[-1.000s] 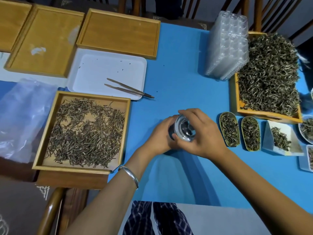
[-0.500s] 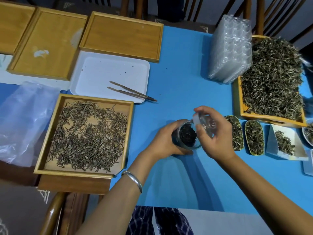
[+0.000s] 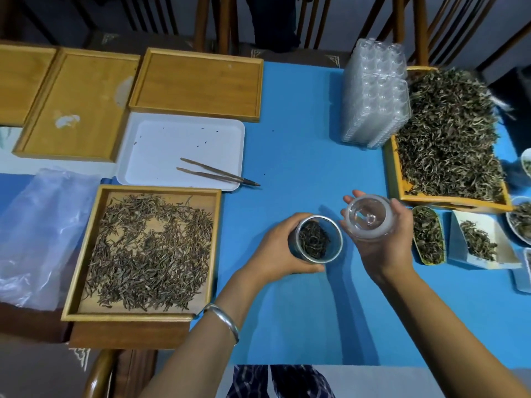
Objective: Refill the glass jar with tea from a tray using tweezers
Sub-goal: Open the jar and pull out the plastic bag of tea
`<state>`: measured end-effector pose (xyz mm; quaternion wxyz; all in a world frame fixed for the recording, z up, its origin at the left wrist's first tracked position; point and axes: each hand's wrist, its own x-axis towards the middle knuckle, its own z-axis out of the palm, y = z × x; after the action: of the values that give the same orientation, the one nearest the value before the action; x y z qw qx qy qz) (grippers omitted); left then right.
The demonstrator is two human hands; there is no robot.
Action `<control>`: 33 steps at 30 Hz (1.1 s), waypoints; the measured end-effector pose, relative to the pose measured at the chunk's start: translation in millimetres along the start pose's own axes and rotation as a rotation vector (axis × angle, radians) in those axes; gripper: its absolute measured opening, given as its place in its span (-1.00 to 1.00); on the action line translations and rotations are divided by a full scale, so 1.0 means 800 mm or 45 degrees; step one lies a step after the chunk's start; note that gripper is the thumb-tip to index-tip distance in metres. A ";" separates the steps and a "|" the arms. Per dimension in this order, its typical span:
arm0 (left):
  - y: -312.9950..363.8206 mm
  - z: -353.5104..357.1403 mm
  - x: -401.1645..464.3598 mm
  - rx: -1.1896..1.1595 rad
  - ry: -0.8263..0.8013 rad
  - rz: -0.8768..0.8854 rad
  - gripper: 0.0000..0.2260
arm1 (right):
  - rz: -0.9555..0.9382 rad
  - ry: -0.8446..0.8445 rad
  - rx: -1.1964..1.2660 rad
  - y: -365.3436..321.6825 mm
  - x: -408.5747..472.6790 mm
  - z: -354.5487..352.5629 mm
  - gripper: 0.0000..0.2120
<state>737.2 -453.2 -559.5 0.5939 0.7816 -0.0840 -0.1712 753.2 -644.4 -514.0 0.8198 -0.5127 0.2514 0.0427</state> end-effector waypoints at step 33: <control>0.012 -0.017 -0.030 -0.066 0.101 -0.173 -0.30 | -0.380 -0.052 -1.118 0.033 0.002 -0.041 -0.80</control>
<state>720.8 -435.8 -543.1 0.6038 0.7761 -0.0027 -0.1820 733.9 -660.6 -547.6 0.5271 -0.8410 0.1167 0.0370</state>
